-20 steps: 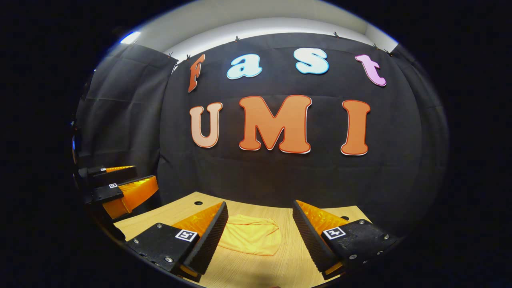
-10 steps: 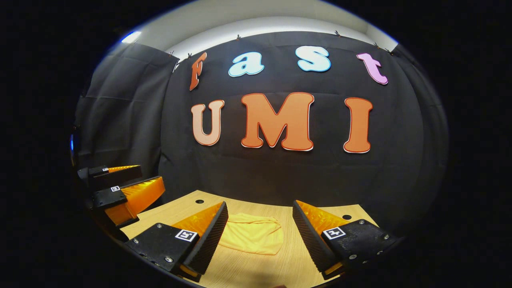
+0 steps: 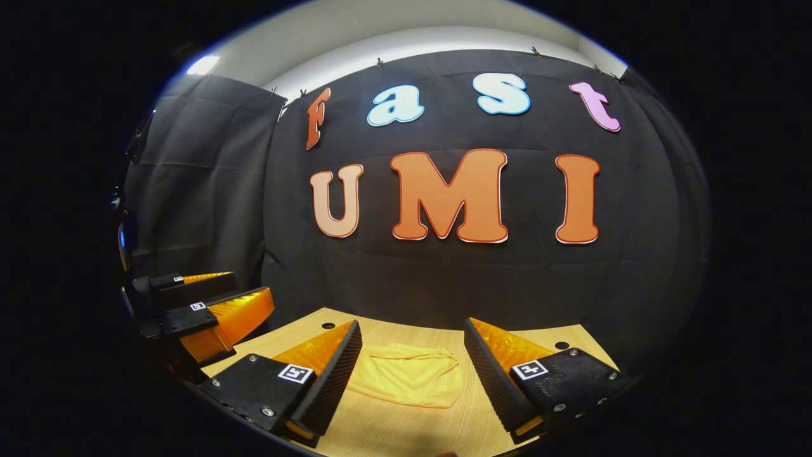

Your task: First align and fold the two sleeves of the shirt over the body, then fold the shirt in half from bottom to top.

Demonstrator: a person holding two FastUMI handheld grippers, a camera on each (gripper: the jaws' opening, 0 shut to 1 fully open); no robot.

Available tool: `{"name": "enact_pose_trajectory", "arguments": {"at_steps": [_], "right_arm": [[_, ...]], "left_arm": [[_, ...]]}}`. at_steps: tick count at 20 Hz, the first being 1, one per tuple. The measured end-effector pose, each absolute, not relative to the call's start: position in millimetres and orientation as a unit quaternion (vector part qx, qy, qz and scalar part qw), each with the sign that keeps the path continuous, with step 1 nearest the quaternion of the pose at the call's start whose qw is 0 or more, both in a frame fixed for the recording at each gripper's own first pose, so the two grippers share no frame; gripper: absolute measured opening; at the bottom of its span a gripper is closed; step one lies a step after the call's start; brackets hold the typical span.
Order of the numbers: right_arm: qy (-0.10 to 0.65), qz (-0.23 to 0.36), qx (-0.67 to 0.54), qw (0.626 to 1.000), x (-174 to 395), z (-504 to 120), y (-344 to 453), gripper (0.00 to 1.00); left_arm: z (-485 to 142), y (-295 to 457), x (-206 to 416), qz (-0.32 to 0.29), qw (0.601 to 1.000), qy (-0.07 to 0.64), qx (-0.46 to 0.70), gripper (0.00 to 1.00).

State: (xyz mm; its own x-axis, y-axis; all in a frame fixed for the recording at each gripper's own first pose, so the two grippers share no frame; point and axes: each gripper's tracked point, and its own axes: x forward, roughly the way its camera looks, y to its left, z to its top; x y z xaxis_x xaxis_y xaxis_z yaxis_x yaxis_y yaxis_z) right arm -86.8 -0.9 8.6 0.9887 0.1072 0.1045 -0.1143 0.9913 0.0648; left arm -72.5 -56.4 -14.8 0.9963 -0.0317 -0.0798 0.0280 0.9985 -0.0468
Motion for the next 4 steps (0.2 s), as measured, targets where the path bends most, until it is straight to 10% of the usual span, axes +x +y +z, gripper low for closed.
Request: {"name": "enact_pose_trajectory", "arguments": {"at_steps": [4], "right_arm": [[-0.056, 0.048, 0.021, 0.997, -78.2, 21.8, 6.4, 0.98]], "left_arm": [[-22.2, -41.2, -51.0, -0.008, 0.997, 0.070, -0.016, 0.97]]}}
